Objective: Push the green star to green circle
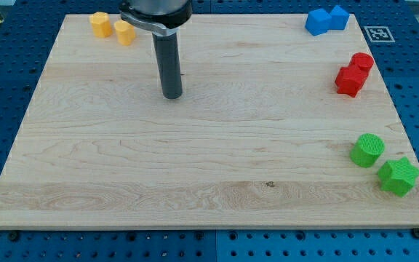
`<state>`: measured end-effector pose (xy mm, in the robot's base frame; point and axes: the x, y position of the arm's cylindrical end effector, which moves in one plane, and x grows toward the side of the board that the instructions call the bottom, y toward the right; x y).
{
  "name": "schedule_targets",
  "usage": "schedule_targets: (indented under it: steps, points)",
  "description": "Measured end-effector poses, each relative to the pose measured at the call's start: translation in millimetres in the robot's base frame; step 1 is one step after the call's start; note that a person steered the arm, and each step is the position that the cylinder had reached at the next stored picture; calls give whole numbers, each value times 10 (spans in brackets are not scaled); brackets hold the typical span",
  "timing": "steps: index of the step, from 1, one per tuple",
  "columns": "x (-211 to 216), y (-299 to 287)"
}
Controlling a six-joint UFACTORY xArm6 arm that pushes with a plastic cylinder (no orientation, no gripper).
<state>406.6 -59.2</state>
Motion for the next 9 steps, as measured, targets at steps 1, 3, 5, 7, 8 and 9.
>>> schedule_targets:
  steps: [1, 3, 5, 7, 8, 9]
  points:
    - [494, 637]
    - [1740, 1956]
    - [2022, 2718]
    - [2100, 3603]
    - [2023, 3573]
    - [1897, 3518]
